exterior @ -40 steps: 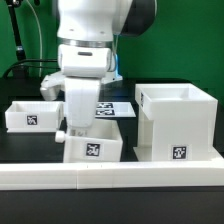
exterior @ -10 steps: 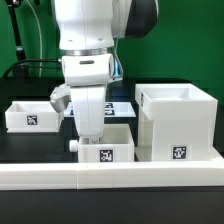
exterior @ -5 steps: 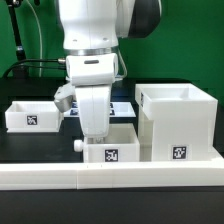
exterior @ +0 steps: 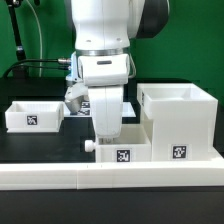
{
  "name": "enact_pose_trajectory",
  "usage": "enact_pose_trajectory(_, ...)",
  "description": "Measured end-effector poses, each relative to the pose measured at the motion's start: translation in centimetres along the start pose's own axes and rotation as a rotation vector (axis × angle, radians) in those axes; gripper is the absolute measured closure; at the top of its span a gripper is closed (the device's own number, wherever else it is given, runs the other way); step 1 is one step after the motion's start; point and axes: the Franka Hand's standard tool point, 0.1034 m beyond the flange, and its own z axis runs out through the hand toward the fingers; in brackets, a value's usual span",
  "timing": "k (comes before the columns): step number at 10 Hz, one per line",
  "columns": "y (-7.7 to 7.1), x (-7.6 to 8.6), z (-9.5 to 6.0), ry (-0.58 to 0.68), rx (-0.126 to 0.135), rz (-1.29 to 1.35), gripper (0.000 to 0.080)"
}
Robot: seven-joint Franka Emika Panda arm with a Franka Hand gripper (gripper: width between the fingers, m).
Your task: Assemble drawer
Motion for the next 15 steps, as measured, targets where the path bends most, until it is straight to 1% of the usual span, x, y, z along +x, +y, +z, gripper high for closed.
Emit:
enact_pose_trajectory(2, 0.0, 0.0, 0.0, 0.0, 0.0, 0.001, 0.0757)
enact_pose_trajectory(7, -0.2, 1.3, 0.3, 0.001, 0.006, 0.02, 0.0757)
enact_pose_trajectory(14, -0.2, 1.2, 0.2, 0.001, 0.008, 0.03, 0.0752)
enact_pose_trajectory(15, -0.4, 1.2, -0.1, -0.004, 0.036, 0.025, 0.0574)
